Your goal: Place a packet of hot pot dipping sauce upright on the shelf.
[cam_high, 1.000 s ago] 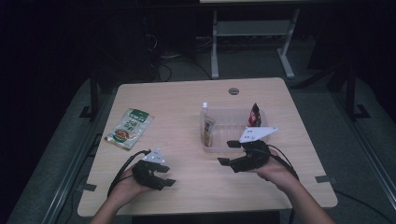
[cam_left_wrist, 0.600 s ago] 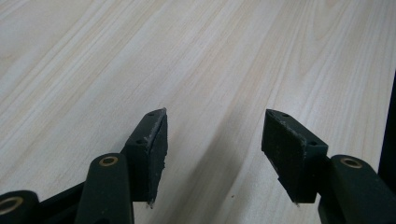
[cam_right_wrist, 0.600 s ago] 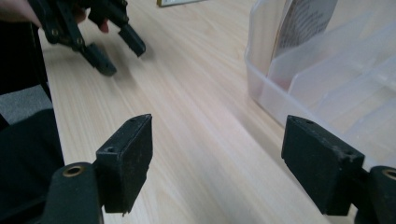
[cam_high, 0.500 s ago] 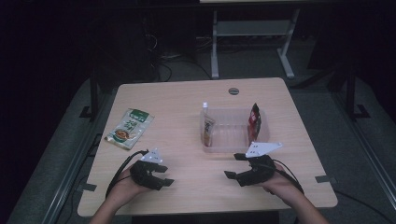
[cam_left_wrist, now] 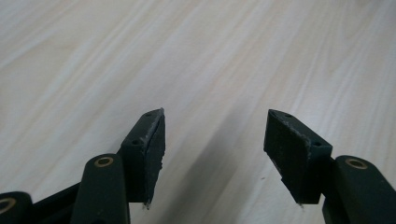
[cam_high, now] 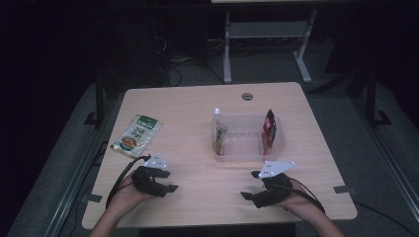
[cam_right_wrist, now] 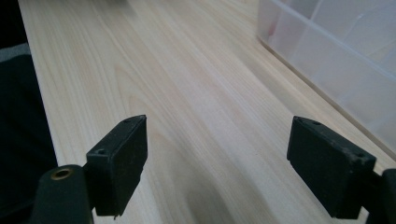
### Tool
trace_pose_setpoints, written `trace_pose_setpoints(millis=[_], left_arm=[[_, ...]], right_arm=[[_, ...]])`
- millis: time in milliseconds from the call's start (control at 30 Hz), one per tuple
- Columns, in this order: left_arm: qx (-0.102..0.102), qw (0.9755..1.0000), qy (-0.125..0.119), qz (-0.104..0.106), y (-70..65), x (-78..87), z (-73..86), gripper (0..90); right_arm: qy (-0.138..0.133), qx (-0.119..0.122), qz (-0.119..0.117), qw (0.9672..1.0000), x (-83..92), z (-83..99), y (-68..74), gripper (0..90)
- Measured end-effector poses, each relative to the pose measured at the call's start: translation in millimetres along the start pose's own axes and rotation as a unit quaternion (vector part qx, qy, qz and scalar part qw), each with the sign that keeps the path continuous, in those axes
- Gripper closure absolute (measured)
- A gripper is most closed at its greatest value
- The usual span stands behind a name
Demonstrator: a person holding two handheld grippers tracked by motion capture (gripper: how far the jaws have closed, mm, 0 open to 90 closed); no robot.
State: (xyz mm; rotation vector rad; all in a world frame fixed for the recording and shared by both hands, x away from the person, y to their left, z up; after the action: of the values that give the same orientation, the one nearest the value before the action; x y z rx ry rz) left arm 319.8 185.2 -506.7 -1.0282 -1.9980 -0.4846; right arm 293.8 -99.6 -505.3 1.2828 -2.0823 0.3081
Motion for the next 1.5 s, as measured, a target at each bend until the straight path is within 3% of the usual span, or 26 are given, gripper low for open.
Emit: trace_pose_setpoints(millis=[300, 400, 700, 833, 933, 1033, 1133, 1267, 1500], left_arm=[[0.004, 0.9992, 0.007, -0.039, 23.3, 12.5, -4.9, 36.7], [0.014, 0.9986, 0.002, -0.051, 34.0, 18.7, -8.1, 35.6], [0.054, 0.9935, 0.003, -0.1, 85.4, 31.5, -7.8, 30.4], [0.08, 0.989, 0.0, -0.125, 109.7, 33.0, -6.1, 26.0], [0.087, 0.9864, 0.015, -0.138, 127.8, 32.2, -2.8, 22.4], [0.091, 0.9823, 0.017, -0.163, 149.1, 30.9, -3.3, 21.0], [0.102, 0.9794, 0.021, -0.173, 164.5, 29.2, -4.5, 20.5], [0.109, 0.9735, 0.033, -0.198, 188.4, 27.8, -4.4, 19.0], [0.138, 0.967, 0.026, -0.212, 222.7, 27.4, 5.2, 16.0]], right_arm=[[-0.003, 0.001, -0.008, 1.0, -0.6, -2.0, 3.7, 19.6], [-0.001, 0.003, -0.008, 1.0, -1.8, -1.4, 3.9, 19.7], [0.002, -0.003, -0.004, 1.0, -2.7, -0.4, 1.0, 19.8], [0.003, -0.002, -0.004, 1.0, -3.2, -0.1, 0.9, 19.8], [0.003, -0.001, -0.005, 1.0, -3.6, 0.0, 0.7, 19.8], [0.003, -0.002, -0.007, 1.0, -4.0, -0.2, 0.3, 19.8], [0.004, -0.004, -0.009, 1.0, -4.5, -0.2, 0.3, 19.9], [0.004, 0.0, -0.013, 0.9999, -5.3, -0.3, 0.8, 19.9], [0.008, -0.007, -0.019, 0.9998, -9.2, 0.2, 1.8, 20.0]])
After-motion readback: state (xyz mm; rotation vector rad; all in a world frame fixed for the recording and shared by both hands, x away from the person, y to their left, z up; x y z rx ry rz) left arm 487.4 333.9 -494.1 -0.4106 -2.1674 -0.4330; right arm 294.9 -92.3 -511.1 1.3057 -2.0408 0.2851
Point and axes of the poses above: each handheld gripper's, and its own axes: x roughly backward along the jaws, z roughly out of its underside, y roughly to its left, the point moved 9 cm from there along -x, roughly forward along the jaws, and after that the axes turned 4 degrees about -z, right-handed, at the moved point
